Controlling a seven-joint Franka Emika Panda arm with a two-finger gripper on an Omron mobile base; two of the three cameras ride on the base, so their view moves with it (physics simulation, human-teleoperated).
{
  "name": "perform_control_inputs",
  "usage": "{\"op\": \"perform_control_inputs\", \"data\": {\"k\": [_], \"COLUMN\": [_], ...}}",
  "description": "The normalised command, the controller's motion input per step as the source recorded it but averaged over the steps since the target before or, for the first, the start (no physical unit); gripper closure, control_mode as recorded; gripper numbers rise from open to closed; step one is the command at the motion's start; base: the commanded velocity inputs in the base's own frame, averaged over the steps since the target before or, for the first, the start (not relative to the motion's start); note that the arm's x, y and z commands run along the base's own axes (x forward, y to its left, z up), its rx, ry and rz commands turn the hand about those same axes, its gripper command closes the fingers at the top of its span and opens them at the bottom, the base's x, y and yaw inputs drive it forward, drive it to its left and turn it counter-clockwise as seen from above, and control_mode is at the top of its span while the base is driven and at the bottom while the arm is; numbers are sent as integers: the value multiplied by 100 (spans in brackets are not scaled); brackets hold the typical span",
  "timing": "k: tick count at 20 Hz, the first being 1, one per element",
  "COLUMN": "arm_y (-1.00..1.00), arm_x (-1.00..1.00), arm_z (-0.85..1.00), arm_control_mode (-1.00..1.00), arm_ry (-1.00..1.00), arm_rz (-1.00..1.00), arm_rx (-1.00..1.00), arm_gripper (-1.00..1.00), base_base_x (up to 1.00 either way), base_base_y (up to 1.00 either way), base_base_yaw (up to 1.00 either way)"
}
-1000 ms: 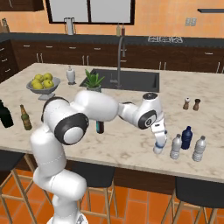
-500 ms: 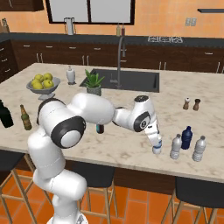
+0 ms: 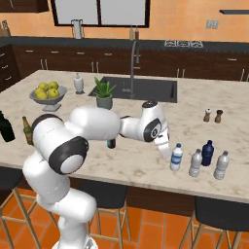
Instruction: Move the plastic bottles in the middle to the plastics group, and the glass bottles in the middle to the glass group.
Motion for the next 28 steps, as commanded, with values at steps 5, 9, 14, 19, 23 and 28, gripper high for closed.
{"op": "perform_control_inputs", "data": {"k": [5, 9, 14, 19, 23, 28], "arm_y": [43, 57, 58, 58, 52, 52], "arm_x": [-33, -24, -6, 9, 7, 17], "arm_z": [20, 22, 23, 17, 4, 26], "arm_control_mode": [-100, -100, -100, -100, -100, -100], "arm_ry": [12, 35, 25, -3, -39, -21], "arm_rz": [21, 75, 92, 69, 42, 8], "arm_rx": [1, 0, 0, 11, 19, 10], "arm_gripper": [-100, -100, -100, -100, -100, -100], "base_base_x": [0, 0, 0, 0, 0, 0], "base_base_y": [0, 0, 0, 0, 0, 0], "base_base_yaw": [0, 0, 0, 0, 0, 0]}}
